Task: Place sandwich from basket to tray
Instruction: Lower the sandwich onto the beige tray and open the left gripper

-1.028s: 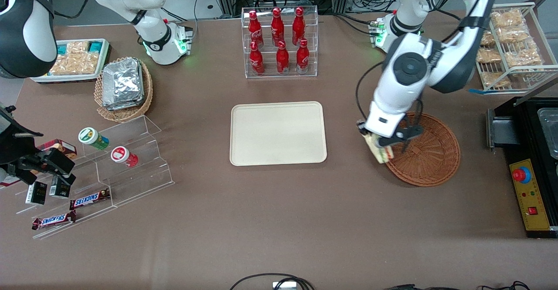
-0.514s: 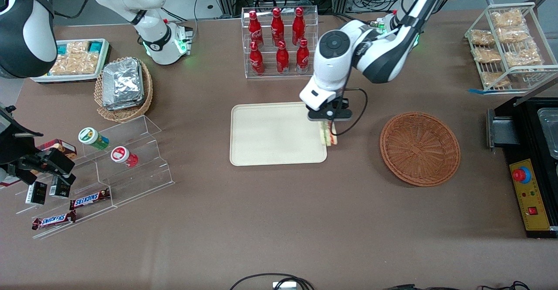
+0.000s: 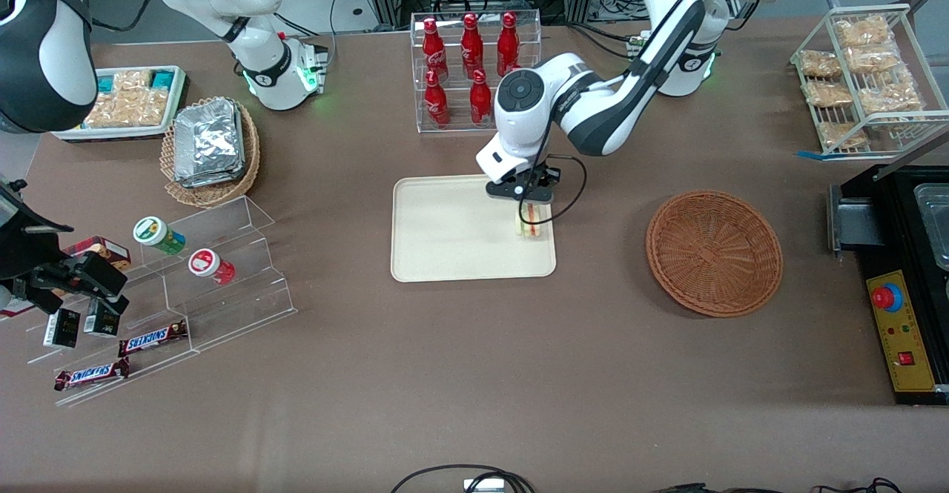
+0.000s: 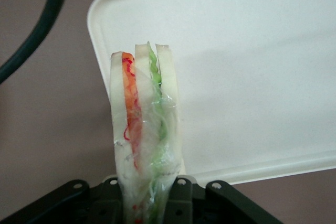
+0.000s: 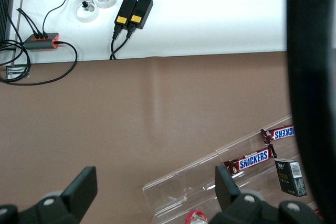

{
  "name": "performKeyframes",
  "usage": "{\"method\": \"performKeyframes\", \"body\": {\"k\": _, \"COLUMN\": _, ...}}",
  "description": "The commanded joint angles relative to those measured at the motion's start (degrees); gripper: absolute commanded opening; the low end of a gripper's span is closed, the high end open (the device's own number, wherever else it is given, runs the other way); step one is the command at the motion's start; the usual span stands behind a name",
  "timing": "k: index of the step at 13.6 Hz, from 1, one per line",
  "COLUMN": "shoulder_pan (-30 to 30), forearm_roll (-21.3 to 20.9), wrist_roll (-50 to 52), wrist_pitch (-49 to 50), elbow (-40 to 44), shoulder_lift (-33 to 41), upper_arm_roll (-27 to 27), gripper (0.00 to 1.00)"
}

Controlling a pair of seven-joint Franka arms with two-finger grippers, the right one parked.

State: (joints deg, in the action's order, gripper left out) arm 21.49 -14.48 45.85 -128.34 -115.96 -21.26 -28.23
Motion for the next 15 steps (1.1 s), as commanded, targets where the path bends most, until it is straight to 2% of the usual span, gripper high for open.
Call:
{"method": "performKeyframes", "body": {"k": 1, "shoulder_pan": 1.19, "forearm_roll": -3.61, "wrist_roll": 1.95, "wrist_pitch": -1.29, "elbow": 1.97, "shoulder_lift": -4.39, "upper_arm_roll": 0.55, "gripper": 0.00}}
{"method": "performKeyframes", "body": {"k": 5, "shoulder_pan": 2.77, "forearm_roll": -9.85, "wrist_roll": 8.81, "wrist_pitch": -1.92, "elbow": 3.72, "shoulder_lift": -9.75, "upper_arm_roll": 0.55, "gripper": 0.00}}
{"method": "performKeyframes", "body": {"k": 8, "shoulder_pan": 2.77, "forearm_roll": -10.21, "wrist_roll": 9.35, "wrist_pitch": -2.00, "elbow": 4.52, "shoulder_lift": -10.99, "upper_arm_roll": 0.55, "gripper": 0.00}}
{"method": "performKeyframes", "body": {"k": 9, "shoulder_pan": 2.77, "forearm_roll": -10.21, "wrist_roll": 10.57, "wrist_pitch": -1.92, "elbow": 4.61, "shoulder_lift": -11.00, "upper_arm_roll": 0.55, "gripper": 0.32}}
{"method": "performKeyframes", "body": {"k": 10, "shoulder_pan": 2.68, "forearm_roll": -10.30, "wrist_roll": 11.36, "wrist_pitch": -1.83, "elbow": 4.61, "shoulder_lift": -11.00, "upper_arm_roll": 0.55, "gripper": 0.71}}
{"method": "performKeyframes", "body": {"k": 11, "shoulder_pan": 2.68, "forearm_roll": -10.21, "wrist_roll": 11.37, "wrist_pitch": -1.65, "elbow": 4.69, "shoulder_lift": -10.82, "upper_arm_roll": 0.55, "gripper": 0.95}}
{"method": "performKeyframes", "body": {"k": 12, "shoulder_pan": 2.68, "forearm_roll": -10.21, "wrist_roll": 11.46, "wrist_pitch": -1.39, "elbow": 5.13, "shoulder_lift": -10.47, "upper_arm_roll": 0.55, "gripper": 0.99}}
{"method": "performKeyframes", "body": {"k": 15, "shoulder_pan": 2.07, "forearm_roll": -9.16, "wrist_roll": 11.63, "wrist_pitch": 2.20, "elbow": 6.97, "shoulder_lift": -7.93, "upper_arm_roll": 0.55, "gripper": 0.99}}
